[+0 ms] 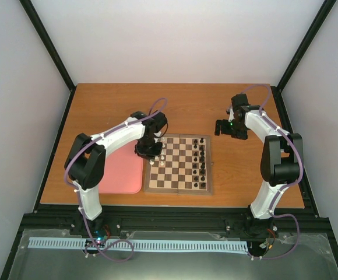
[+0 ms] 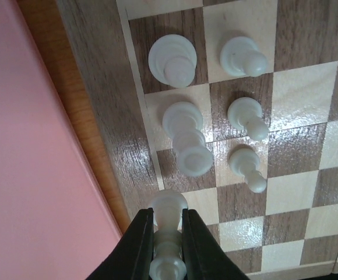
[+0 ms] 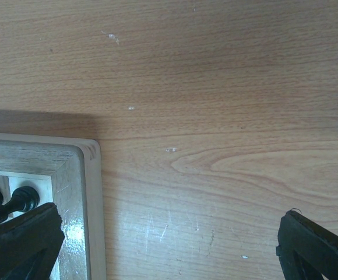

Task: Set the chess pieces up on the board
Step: Place the chess piece on the chessboard, then pick up the chess piece from the storage box.

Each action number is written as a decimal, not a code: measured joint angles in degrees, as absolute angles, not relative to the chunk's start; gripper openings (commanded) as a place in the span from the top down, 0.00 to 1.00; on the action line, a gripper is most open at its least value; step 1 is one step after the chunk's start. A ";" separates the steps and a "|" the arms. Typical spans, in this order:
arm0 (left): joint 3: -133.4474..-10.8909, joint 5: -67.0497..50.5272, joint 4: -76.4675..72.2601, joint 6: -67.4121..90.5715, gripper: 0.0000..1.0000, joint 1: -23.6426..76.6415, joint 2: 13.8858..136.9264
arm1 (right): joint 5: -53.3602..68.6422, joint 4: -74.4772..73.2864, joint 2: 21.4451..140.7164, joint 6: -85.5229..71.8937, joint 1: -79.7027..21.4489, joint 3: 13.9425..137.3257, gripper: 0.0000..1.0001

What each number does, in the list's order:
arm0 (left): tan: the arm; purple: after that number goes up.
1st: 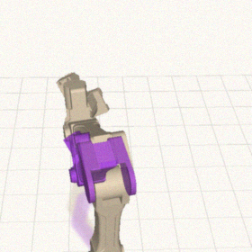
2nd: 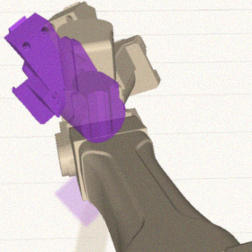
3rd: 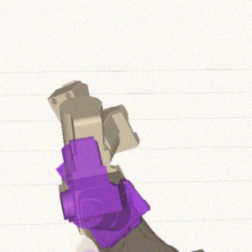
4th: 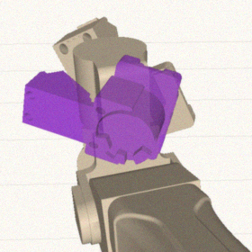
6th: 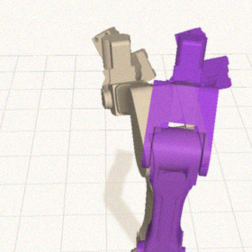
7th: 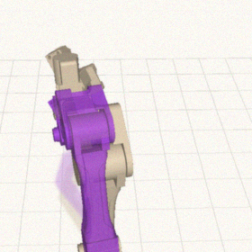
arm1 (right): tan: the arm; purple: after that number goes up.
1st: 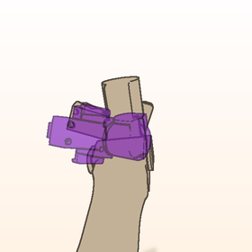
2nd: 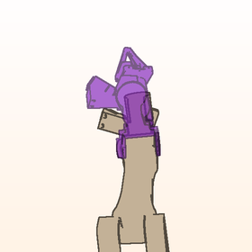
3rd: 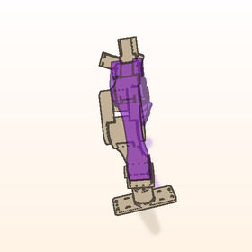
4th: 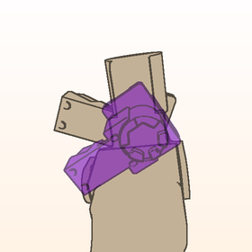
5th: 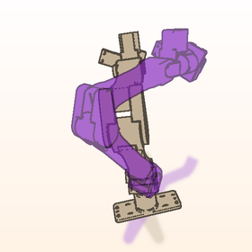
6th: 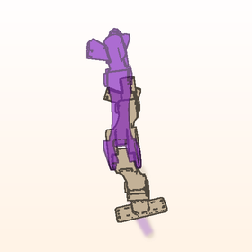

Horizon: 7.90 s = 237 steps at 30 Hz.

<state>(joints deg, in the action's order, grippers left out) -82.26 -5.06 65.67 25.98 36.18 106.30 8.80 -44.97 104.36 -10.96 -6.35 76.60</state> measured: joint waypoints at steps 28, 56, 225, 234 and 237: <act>-85.08 -4.80 65.41 25.93 0.96 37.10 110.74 | 8.62 -44.91 104.36 -10.94 -5.87 76.60 0.00; -83.72 -5.54 63.70 25.91 0.89 37.30 110.74 | 8.69 -44.75 104.36 -10.92 -5.76 76.55 0.00; -76.36 2.26 56.58 19.90 0.99 5.45 110.43 | 10.11 -44.31 104.55 -10.96 -5.72 76.36 0.00; -76.34 0.71 58.72 19.88 0.99 5.61 108.42 | 10.09 -44.34 104.55 -10.96 -5.72 76.34 0.00; -76.34 0.05 61.21 19.88 0.99 6.83 103.63 | 10.09 -44.34 104.55 -10.96 -5.72 76.34 0.00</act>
<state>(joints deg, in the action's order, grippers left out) -76.34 0.05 61.21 19.88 6.83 103.63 10.09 -44.34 104.55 -10.96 -5.72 76.34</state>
